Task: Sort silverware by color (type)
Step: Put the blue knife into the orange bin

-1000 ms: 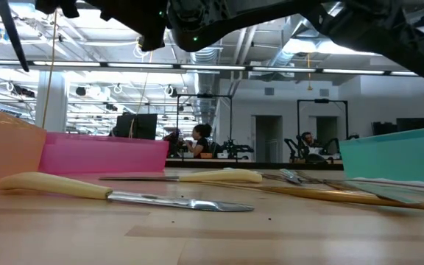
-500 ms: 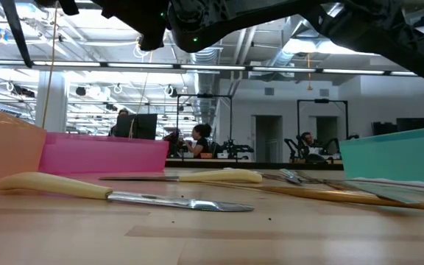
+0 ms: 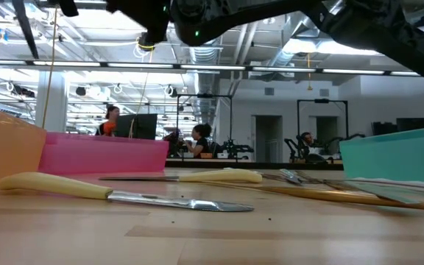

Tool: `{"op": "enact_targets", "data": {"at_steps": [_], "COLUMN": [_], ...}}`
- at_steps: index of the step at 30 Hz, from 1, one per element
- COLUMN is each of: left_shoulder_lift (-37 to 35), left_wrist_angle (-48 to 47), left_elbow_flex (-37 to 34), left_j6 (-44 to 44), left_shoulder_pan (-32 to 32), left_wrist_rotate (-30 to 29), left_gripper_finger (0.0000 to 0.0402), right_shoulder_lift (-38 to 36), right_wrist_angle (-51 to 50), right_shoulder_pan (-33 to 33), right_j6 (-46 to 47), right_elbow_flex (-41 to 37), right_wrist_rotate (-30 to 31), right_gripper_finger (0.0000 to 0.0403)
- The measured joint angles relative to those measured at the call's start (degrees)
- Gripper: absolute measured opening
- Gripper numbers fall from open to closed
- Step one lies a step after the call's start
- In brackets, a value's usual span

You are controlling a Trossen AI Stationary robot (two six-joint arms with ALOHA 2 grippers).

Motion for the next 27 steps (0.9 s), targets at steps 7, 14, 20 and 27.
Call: {"op": "enact_targets", "data": {"at_steps": [7,14,20,27], "left_shoulder_lift": [0.0,0.0,0.0,0.02], "left_wrist_angle": [-0.02,-0.02,0.04,0.22], "left_elbow_flex": [0.0,0.0,0.0,0.0], "left_j6": [-0.22,-0.26,-2.1,-2.75], "left_shoulder_pan": [0.0,-0.02,0.0,-0.02], "left_wrist_rotate": [-1.76,-5.21,-8.45,-8.62], "left_gripper_finger": [0.0247,0.0247,0.0247,0.0247], "right_shoulder_lift": [0.04,0.47,0.7,6.92], "right_wrist_angle": [-0.13,-4.0,-3.61,7.89], "right_shoulder_pan": [1.93,5.63,7.24,5.39], "right_j6": [9.13,8.33,8.23,23.58], "right_elbow_flex": [-0.01,-0.14,-1.54,-1.48], "right_wrist_rotate": [13.78,25.44,30.12,32.18], "right_gripper_finger": [0.0031,0.0031,0.0031,0.0031]}}
